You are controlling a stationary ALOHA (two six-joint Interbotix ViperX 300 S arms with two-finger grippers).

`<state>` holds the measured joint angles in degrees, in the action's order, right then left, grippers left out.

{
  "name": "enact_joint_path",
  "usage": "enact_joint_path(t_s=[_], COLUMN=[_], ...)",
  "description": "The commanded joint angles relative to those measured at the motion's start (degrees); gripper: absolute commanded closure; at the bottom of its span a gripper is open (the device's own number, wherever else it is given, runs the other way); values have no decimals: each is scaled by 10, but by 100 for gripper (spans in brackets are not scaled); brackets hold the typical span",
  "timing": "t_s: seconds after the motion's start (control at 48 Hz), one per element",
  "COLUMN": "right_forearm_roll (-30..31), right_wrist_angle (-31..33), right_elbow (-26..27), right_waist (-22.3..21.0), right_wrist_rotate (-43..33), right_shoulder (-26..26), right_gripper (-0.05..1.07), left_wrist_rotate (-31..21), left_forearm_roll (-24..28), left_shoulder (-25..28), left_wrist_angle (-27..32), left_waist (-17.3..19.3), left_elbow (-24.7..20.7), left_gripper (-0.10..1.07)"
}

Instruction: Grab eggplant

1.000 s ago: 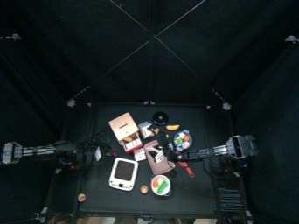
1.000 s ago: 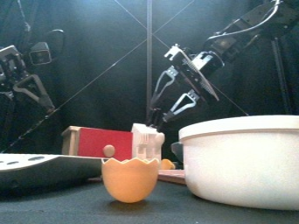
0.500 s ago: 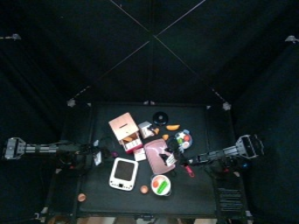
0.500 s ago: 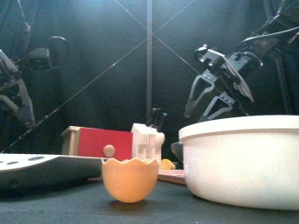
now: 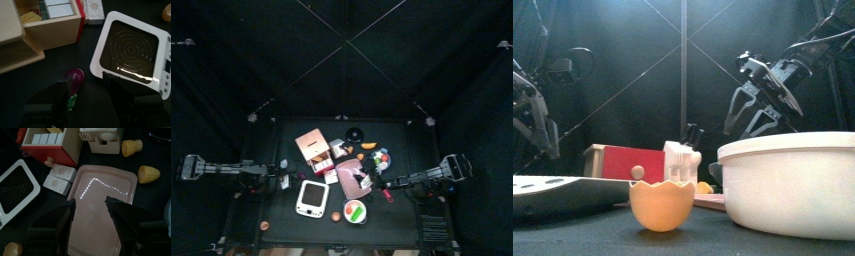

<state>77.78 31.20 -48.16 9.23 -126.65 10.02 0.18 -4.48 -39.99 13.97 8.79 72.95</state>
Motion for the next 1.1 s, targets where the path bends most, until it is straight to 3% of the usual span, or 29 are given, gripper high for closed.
enact_joint_path(t_s=[0.0,0.625,0.938,1.083], right_forearm_roll=[3,3,0,-2], right_wrist_angle=[3,4,4,4], right_elbow=[8,0,-4,-7], right_waist=[-3,-4,-4,-4], right_wrist_rotate=[1,1,1,0], right_shoulder=[6,6,6,6], right_gripper=[16,16,16,16], left_wrist_rotate=[2,0,-1,-1], left_forearm_roll=[19,85,107,110], left_shoulder=[13,164,211,216], left_wrist_angle=[-8,-20,-16,-16], left_waist=[11,18,25,26], left_elbow=[-17,-38,-47,-47], left_gripper=[10,10,11,18])
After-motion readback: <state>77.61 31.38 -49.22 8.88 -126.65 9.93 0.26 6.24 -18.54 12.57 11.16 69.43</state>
